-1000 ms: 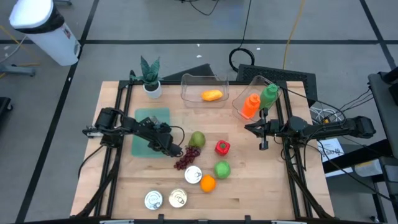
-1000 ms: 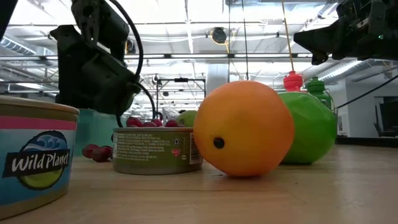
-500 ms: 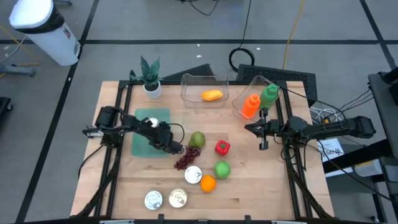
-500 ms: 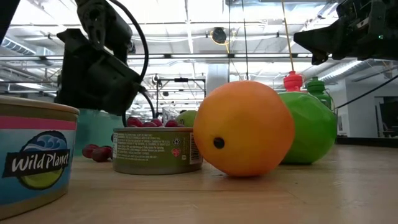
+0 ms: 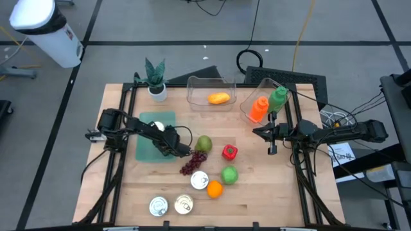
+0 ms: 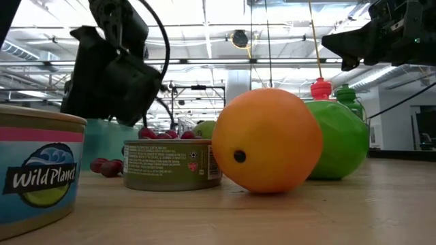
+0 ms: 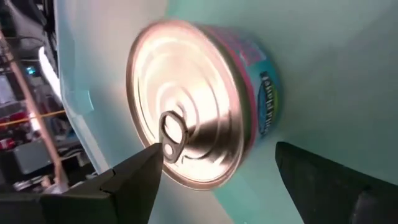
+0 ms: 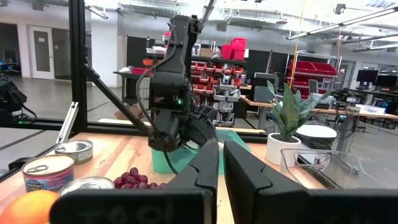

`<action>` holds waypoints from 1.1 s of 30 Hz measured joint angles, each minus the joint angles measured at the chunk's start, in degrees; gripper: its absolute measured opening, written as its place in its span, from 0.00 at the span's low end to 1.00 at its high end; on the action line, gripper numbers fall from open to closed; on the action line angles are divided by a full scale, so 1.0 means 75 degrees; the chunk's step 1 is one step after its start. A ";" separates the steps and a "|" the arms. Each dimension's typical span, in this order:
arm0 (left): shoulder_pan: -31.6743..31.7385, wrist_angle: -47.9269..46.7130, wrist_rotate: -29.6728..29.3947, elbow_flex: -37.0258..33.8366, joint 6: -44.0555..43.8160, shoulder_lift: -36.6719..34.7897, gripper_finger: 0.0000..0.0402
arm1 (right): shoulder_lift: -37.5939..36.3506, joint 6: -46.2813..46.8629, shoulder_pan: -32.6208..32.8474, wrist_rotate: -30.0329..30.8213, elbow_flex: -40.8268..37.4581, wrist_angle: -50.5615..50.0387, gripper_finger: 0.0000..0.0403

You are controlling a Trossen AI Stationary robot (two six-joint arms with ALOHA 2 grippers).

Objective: Pick & Place Food Item
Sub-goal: Put the blue pink tuna can into the green bin, then put the green tuna can into the green bin

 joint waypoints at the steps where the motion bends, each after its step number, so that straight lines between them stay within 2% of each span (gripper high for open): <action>1: 0.0000 0.0011 0.0003 0.0007 0.0003 -0.0112 0.80 | 0.0000 0.0000 0.0000 -0.0001 0.0000 0.0001 0.03; 20: -0.0450 0.0344 0.0165 0.0050 -0.1102 -0.3711 0.80 | 0.0000 0.0000 0.0003 0.0000 0.0000 0.0003 0.03; 25: -0.0772 0.1229 0.0331 0.0050 -0.1061 -0.4105 0.79 | 0.0000 0.0000 0.0003 0.0000 -0.0001 0.0000 0.03; 31: -0.1095 0.2461 0.0418 0.0050 -0.0669 -0.4084 0.78 | 0.0000 0.0000 0.0003 0.0000 0.0000 0.0000 0.03; 33: -0.1172 0.2899 0.0696 0.0050 -0.0450 -0.4064 0.79 | 0.0000 0.0000 0.0003 -0.0003 0.0000 0.0003 0.03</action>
